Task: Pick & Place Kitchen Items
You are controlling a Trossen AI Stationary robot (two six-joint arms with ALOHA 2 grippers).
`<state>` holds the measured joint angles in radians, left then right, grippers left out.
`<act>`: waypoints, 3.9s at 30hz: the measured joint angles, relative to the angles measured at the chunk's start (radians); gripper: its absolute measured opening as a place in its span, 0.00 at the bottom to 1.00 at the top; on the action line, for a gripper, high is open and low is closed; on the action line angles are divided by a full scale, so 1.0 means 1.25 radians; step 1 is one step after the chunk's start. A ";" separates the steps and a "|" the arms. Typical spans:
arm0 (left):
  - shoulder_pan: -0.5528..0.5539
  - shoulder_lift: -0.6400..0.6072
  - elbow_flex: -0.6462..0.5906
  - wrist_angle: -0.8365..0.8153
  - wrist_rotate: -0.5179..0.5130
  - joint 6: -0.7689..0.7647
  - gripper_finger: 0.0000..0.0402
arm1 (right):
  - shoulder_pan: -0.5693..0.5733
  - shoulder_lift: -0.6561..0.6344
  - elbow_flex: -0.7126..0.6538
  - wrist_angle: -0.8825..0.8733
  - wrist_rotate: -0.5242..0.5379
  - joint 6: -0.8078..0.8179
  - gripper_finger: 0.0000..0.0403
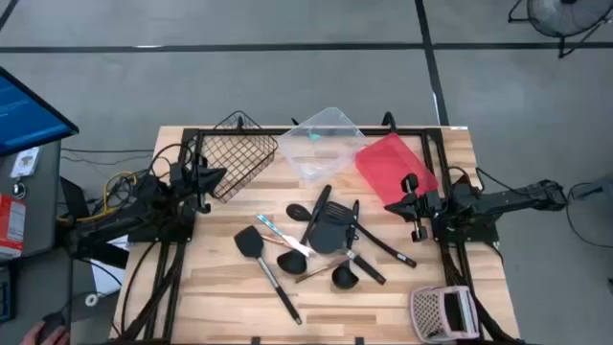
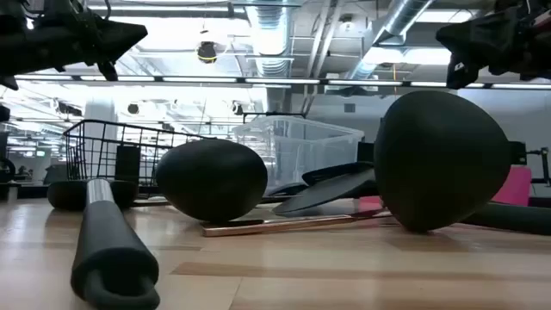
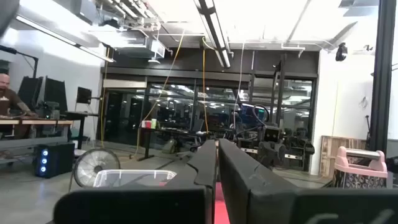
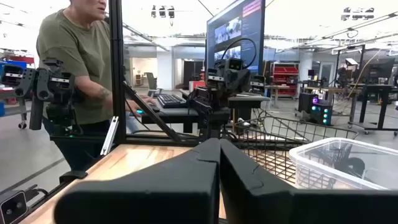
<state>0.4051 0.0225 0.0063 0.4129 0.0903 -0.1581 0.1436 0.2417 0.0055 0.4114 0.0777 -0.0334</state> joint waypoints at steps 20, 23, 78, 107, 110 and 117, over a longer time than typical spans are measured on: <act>0.000 0.000 0.000 0.000 0.000 0.000 0.01 | 0.000 0.000 0.000 0.000 0.000 0.000 0.00; 0.000 0.000 0.000 0.000 0.000 0.000 0.01 | 0.000 0.000 0.000 0.000 0.000 0.000 0.00; 0.000 0.000 0.000 0.011 0.001 -0.212 0.01 | 0.000 0.000 0.000 0.000 0.000 0.000 0.00; -0.005 0.301 0.423 0.182 0.098 -0.601 0.01 | -0.007 0.000 0.000 0.001 0.001 0.066 0.00; -0.010 0.451 0.564 0.181 0.184 -0.578 0.01 | -0.007 0.000 0.000 0.001 0.001 0.115 0.00; -0.068 0.745 0.828 0.177 0.369 -0.470 0.07 | -0.007 0.000 0.000 0.001 0.001 0.133 0.00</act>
<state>0.3202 0.9541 1.0412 0.6348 0.5515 -0.7458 0.1352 0.2417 0.0055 0.4129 0.0784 0.1326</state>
